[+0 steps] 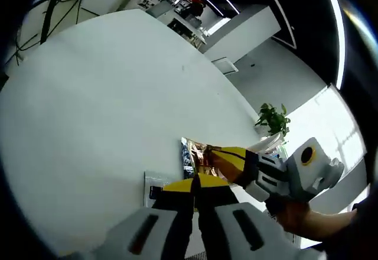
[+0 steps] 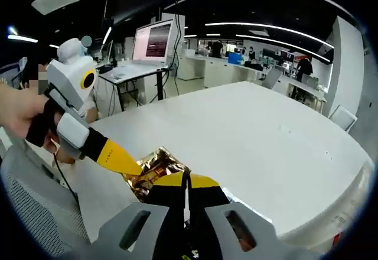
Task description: Arrange the skincare products in the storage area until every visible bottle or jar stands upright without overlapping.
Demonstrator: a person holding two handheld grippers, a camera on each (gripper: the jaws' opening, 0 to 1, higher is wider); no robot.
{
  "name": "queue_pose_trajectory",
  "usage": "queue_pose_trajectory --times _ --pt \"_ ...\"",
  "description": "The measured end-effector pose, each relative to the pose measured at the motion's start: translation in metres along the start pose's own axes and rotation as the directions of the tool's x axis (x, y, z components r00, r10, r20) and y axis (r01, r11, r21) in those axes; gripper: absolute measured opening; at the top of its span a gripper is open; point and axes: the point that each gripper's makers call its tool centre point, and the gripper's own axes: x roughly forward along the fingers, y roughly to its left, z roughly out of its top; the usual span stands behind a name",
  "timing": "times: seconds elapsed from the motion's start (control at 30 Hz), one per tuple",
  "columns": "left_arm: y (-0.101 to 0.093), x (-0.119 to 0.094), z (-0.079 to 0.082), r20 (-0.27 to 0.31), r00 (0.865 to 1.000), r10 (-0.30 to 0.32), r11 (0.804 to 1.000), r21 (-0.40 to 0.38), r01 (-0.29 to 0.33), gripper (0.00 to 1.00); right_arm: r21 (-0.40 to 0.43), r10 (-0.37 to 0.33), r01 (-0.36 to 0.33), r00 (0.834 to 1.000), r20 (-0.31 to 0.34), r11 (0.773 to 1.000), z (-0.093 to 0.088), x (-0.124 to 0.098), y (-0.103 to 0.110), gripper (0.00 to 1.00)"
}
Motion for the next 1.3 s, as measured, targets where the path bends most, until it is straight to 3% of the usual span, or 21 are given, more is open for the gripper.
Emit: queue_pose_trajectory --times 0.4,0.93,1.3 --pt "0.024 0.028 0.005 -0.038 0.999 0.018 1.000 -0.005 -0.018 0.00 0.057 -0.041 0.044 0.998 -0.042 0.997 -0.020 0.034 -0.016 0.01" --pt "0.049 0.065 0.008 -0.096 0.995 0.033 0.999 0.002 -0.033 0.00 -0.022 -0.064 0.062 0.989 -0.131 0.998 -0.046 0.064 -0.031 0.01" --pt "0.053 0.073 0.003 -0.142 0.988 0.055 0.997 0.063 -0.047 0.00 -0.082 -0.070 0.055 0.979 -0.193 0.995 -0.062 0.071 -0.031 0.02"
